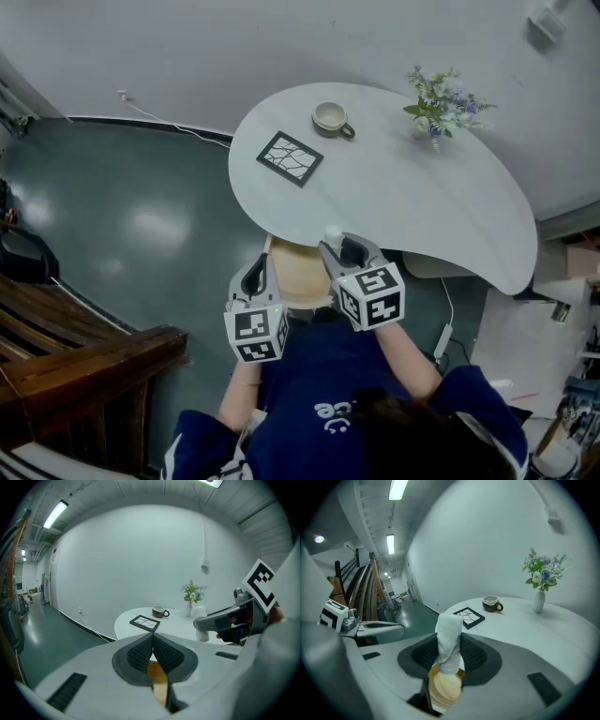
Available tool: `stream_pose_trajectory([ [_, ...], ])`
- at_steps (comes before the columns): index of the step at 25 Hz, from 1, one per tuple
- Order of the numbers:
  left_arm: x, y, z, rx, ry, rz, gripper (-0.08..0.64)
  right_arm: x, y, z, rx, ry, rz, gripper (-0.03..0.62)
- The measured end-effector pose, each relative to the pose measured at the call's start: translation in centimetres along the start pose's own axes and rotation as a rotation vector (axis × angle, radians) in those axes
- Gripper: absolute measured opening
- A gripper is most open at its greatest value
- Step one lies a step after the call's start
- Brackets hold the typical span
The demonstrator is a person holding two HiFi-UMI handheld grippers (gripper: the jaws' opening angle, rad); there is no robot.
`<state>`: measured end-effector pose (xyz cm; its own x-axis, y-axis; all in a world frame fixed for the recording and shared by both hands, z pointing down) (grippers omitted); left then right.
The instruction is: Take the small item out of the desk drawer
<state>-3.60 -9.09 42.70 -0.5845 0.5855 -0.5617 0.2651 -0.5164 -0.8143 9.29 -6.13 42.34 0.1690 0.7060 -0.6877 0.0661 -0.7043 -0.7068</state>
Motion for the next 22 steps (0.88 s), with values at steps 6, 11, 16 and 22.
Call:
stream_pose_trajectory([
  [6,0.3,1.5,-0.1,-0.005,-0.006,-0.034,0.003,1.7,1.8,-0.7,0.010,-0.032,-0.074,0.146],
  [11,0.8,2.8,0.0,-0.011,0.000,-0.071,0.003,3.1,3.1,-1.4,0.003,-0.058,-0.147,0.146],
  [16,1.0,3.6,0.3,-0.019,0.021,-0.087,0.003,4.1,4.0,-2.2,-0.005,-0.090,-0.217,0.146],
  [22,1.2,4.2,0.2,-0.014,0.027,-0.107,0.003,4.3,3.9,-2.5,0.029,-0.109,-0.229,0.144],
])
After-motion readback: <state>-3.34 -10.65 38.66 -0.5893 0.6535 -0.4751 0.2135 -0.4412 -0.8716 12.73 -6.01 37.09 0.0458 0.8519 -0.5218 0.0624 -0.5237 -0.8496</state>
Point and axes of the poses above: the fingertips, and each gripper's own axes: x backward along the fingers, z to its left, y out of its top, the point moved 1 cm from there along x, backward along the fingers, and after that the axes turned 9 degrees about z, right-handed, at the moved point
